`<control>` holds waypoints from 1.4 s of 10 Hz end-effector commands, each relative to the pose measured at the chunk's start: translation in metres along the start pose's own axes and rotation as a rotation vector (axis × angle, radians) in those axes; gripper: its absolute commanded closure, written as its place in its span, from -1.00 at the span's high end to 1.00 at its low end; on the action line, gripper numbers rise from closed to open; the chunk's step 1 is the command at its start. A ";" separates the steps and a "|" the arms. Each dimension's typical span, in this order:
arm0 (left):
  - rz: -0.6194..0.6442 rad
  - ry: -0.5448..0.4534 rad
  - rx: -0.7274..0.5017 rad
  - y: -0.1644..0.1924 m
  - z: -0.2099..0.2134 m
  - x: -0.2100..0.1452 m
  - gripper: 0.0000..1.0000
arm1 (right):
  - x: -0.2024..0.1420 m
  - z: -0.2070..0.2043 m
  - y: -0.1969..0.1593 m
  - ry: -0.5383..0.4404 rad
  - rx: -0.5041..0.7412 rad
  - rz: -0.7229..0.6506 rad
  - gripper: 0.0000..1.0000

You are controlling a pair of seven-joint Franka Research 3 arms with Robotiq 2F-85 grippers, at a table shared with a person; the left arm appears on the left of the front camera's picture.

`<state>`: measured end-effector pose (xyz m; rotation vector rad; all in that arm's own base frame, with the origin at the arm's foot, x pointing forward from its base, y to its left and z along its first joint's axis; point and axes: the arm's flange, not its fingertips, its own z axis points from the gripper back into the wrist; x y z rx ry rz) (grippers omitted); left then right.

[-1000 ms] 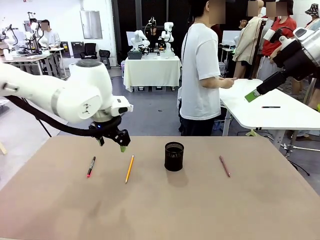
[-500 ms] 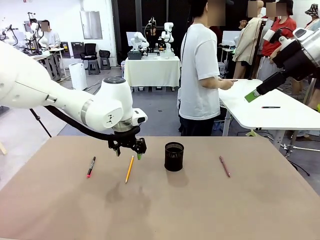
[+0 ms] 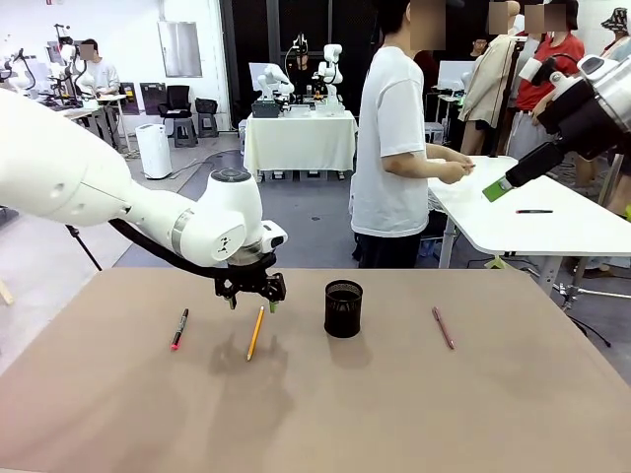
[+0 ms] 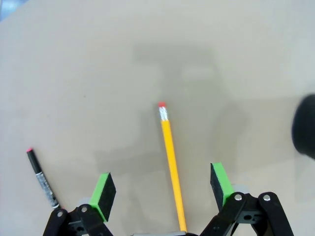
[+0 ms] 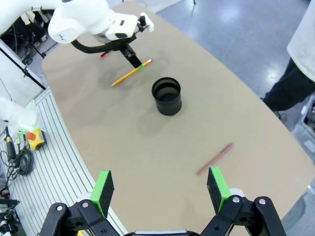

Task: Place the pens into the pen holder.
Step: Pick up a writing instrument from the table and place it into the Pen holder.

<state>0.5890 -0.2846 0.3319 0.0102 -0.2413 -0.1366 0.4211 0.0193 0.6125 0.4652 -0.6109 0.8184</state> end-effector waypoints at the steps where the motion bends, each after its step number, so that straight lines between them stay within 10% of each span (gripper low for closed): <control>1: 0.073 -0.013 0.081 -0.016 -0.014 0.015 1.00 | 0.000 0.000 0.001 -0.016 0.015 0.002 1.00; 4: 0.072 0.007 0.081 -0.019 -0.024 0.022 1.00 | 0.000 0.000 0.001 -0.016 0.015 0.002 1.00; 9: 0.067 0.030 0.074 -0.021 -0.027 0.025 -0.98 | 0.000 0.000 0.001 -0.016 0.015 0.002 1.00; 14: 0.065 0.070 0.075 -0.020 -0.030 0.023 -1.00 | 0.000 0.000 0.001 -0.016 0.015 0.002 1.00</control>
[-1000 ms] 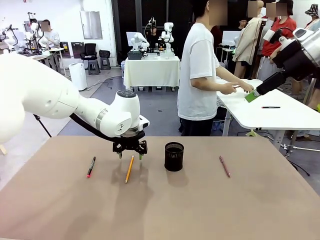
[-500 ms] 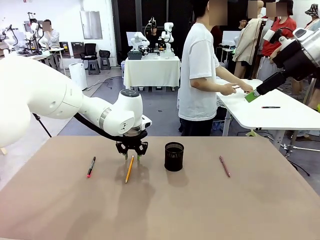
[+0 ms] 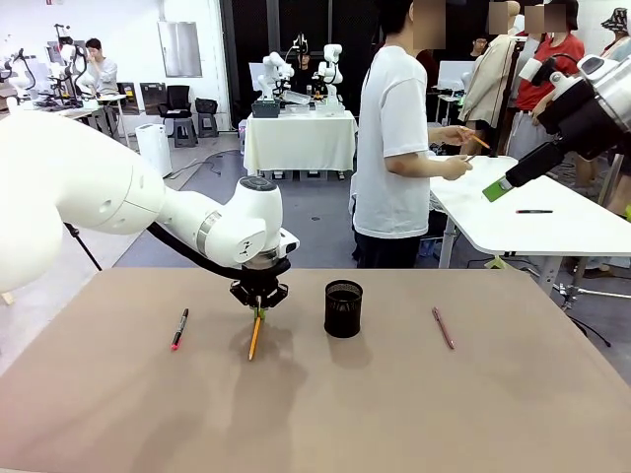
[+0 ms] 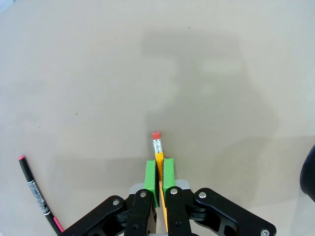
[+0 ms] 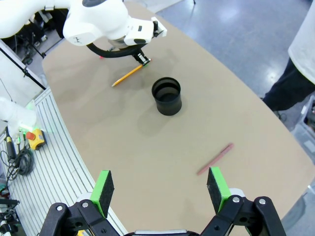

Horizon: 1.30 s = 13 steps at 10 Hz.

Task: Place the pens into the pen holder.
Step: Pick up a writing instrument from the table and place it into the Pen holder.

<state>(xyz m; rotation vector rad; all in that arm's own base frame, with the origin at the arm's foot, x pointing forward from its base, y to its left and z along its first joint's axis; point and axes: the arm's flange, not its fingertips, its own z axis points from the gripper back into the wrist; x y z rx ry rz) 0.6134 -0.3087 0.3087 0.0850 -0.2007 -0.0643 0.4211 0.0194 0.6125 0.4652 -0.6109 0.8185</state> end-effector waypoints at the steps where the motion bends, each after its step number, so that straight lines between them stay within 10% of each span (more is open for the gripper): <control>1: -0.012 0.029 -0.014 0.001 0.000 0.001 -1.00 | 0.000 0.000 0.001 -0.016 0.015 0.002 1.00; 8: -0.045 -0.049 -0.502 0.035 0.121 -0.010 -1.00 | 0.000 0.000 0.001 -0.016 0.015 0.002 1.00; 13: -0.045 -0.543 -0.893 0.004 0.160 -0.028 -1.00 | 0.000 0.000 0.001 -0.016 0.015 0.002 1.00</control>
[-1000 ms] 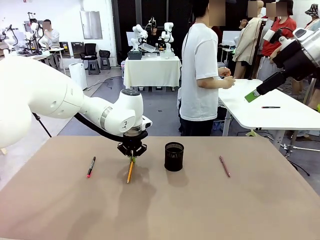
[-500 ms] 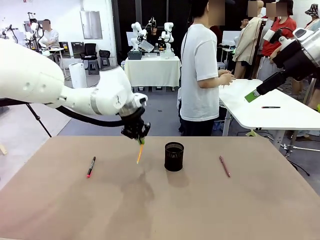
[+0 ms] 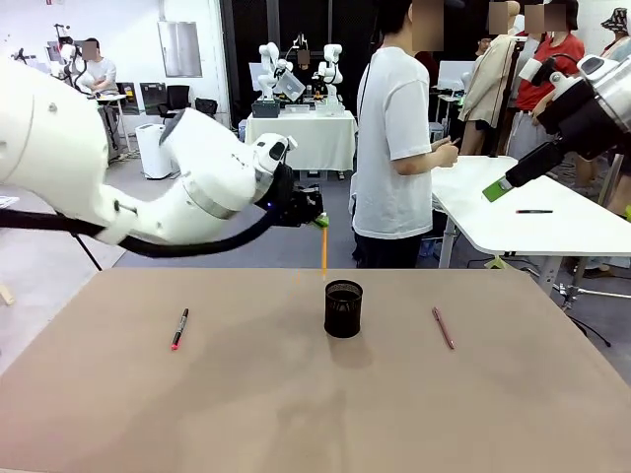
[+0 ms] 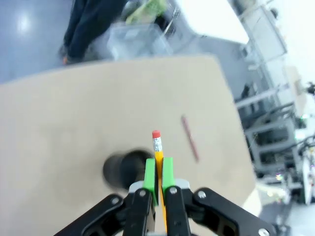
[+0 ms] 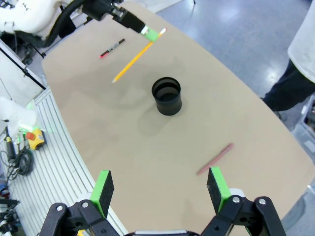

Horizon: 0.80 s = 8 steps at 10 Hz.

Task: Place the pens into the pen holder.
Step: Pick up a writing instrument from the table and place it into the Pen holder.

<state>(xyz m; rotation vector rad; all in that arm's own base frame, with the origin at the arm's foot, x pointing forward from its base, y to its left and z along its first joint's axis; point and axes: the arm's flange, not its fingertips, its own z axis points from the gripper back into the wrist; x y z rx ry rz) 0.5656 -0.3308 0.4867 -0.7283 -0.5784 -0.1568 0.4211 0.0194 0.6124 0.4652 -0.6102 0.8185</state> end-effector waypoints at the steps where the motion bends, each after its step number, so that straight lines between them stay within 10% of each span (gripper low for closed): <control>1: -0.155 -0.148 -0.109 0.025 -0.003 -0.026 -1.00 | 0.000 0.000 0.001 -0.017 0.014 0.002 1.00; 4: -0.458 -0.227 -0.263 0.023 0.001 -0.048 -1.00 | 0.000 0.000 0.001 -0.017 0.014 0.002 1.00; 8: -0.332 -0.215 -0.119 -0.034 -0.006 0.004 -1.00 | 0.000 0.000 0.001 -0.017 0.014 0.002 1.00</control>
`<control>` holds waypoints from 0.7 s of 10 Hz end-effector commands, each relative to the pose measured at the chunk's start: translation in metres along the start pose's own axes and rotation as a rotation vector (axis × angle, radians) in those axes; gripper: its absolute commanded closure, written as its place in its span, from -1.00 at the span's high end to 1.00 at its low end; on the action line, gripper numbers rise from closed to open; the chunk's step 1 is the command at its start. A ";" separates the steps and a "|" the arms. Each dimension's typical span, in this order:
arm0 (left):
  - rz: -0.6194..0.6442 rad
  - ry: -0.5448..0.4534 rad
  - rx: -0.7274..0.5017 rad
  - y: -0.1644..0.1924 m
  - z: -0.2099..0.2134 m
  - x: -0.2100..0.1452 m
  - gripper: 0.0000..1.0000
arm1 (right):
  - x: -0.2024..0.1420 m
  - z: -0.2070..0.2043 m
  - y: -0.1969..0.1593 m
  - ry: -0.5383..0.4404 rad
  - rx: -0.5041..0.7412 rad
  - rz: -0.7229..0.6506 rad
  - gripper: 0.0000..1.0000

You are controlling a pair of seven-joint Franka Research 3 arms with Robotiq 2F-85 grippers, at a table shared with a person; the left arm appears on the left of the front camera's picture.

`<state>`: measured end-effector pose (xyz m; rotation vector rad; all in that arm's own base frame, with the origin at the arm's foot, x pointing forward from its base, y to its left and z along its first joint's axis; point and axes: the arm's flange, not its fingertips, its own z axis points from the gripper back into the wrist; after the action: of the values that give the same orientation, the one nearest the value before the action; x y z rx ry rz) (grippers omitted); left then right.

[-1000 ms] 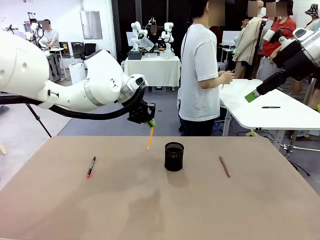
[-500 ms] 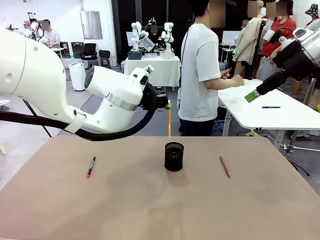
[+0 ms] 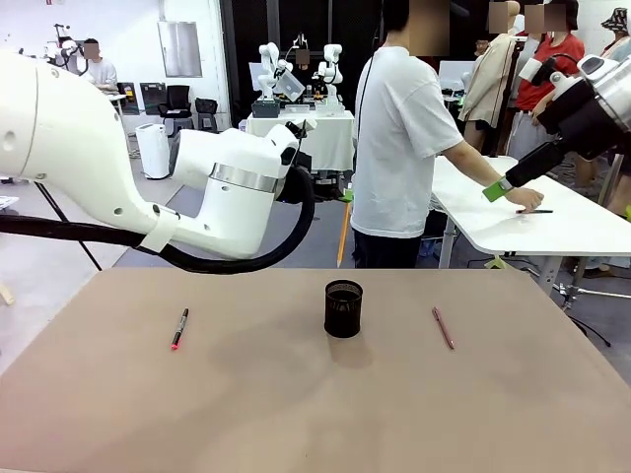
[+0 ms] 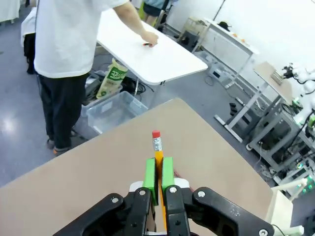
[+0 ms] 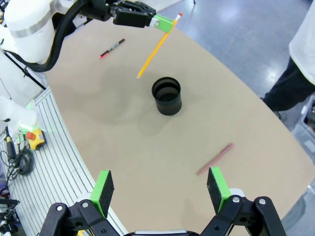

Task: Place the pens into the pen holder.
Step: Pick up a writing instrument from the table and place it into the Pen holder.

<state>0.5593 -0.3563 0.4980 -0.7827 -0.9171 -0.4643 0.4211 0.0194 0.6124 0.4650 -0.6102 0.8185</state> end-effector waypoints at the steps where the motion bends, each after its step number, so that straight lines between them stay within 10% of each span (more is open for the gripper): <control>1: -0.026 0.003 -0.024 -0.001 -0.001 0.002 -1.00 | 0.000 0.000 0.001 -0.017 0.014 0.002 1.00; 7: -0.162 -0.073 -0.247 0.043 -0.044 -0.030 -1.00 | 0.000 0.000 0.001 -0.017 0.014 0.002 1.00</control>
<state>0.6026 -0.3667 0.4498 -0.9113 -0.9538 -0.6704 0.4210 0.0194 0.6125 0.4649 -0.6103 0.8185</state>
